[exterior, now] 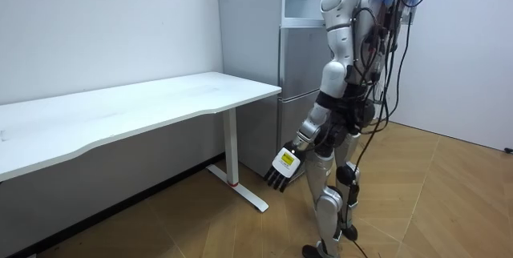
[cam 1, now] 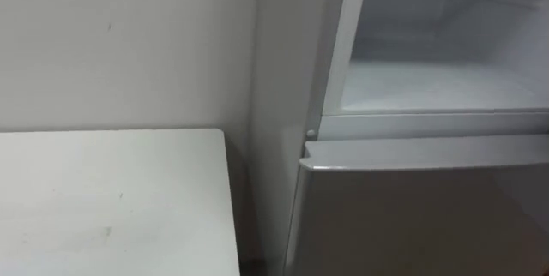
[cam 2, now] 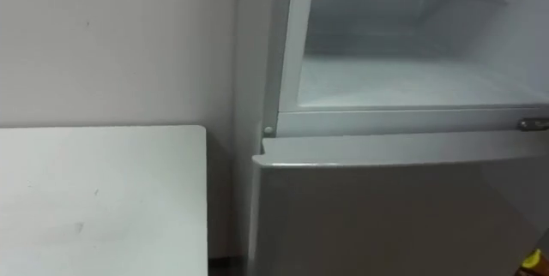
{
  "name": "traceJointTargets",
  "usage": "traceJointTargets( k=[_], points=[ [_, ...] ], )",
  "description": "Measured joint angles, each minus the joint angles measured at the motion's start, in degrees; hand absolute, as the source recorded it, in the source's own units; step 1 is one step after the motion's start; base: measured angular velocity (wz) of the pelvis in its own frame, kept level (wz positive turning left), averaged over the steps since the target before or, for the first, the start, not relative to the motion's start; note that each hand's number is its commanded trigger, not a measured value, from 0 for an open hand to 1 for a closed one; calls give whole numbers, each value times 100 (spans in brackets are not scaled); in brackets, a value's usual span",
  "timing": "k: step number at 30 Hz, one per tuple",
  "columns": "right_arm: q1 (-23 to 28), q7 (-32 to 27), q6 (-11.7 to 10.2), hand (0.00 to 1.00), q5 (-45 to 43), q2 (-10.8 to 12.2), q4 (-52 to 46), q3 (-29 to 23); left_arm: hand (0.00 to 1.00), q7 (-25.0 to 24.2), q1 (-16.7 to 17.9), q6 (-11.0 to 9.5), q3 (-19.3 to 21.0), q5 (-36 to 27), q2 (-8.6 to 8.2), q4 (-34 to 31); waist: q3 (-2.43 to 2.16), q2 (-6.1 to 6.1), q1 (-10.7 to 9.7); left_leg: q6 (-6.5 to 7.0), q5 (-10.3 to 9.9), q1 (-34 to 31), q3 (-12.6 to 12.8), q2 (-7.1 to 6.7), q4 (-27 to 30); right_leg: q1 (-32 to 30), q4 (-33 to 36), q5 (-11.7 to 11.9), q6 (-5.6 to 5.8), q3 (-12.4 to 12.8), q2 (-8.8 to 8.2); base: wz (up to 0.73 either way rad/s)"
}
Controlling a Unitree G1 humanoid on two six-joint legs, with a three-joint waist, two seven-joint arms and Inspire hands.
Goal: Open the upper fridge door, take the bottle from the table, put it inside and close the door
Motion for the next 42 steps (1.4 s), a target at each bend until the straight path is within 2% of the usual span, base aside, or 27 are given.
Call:
traceJointTargets(
  k=[5,7,11,13,14,16,19,22,28,39,42],
  points=[
    [0,255,1,100,-9,0,0,149,0,-10,-34,15,-259,-1,23,1,43,-23,10,10,-17,-7,49,-3,-3,-22,4,9,8,36,4,-4],
    [-5,427,39,100,2,0,-61,419,0,-6,-70,15,-466,-2,87,1,43,-15,30,9,-18,-27,51,0,-7,-53,16,8,7,33,5,0],
    [-56,854,139,100,-26,-2,-130,875,0,-39,-158,18,-506,20,115,17,28,14,145,9,-17,-33,58,2,-10,-69,29,10,5,30,4,-1],
    [-291,1131,279,100,-22,-12,-61,1216,0,-80,-255,34,-503,86,134,59,69,-29,273,10,-17,-49,61,3,-6,-112,68,8,2,29,-2,0],
    [-359,1233,302,100,-13,-19,-16,1299,0,-92,-261,52,-504,78,138,62,73,-40,306,10,-17,-50,53,5,-6,-114,67,8,2,25,-3,3],
    [-608,1598,407,100,41,-112,189,1506,0,-136,-282,141,-503,64,172,62,54,-72,408,11,-18,-94,20,4,-4,-133,67,8,3,-5,-6,9],
    [-1062,1911,494,100,121,-331,670,1666,0,-187,-281,192,-493,73,216,49,55,-75,525,11,-18,-147,-121,4,12,-112,62,9,3,-160,-27,23],
    [-1432,2010,595,100,233,-552,1083,1863,0,-251,-309,273,-497,118,253,13,57,-60,656,10,-17,-210,-218,14,28,-126,57,8,3,-271,-32,21],
    [-1784,2054,641,100,504,-560,1729,2076,0,-267,-306,300,-607,115,258,-60,59,-41,828,11,-14,-234,-296,8,46,-107,53,8,4,-351,-47,7],
    [-1843,1991,647,100,1139,-598,2073,2076,0,-255,-251,383,-554,140,264,-66,53,-39,829,13,-12,-197,-297,-11,63,-13,-22,6,6,-366,-67,0],
    [-1989,1990,649,100,1300,-625,2310,2076,0,-237,-248,406,-546,146,269,-71,54,-39,813,13,-13,-200,-351,-15,59,-10,-13,6,6,-403,-73,3]
  ],
)
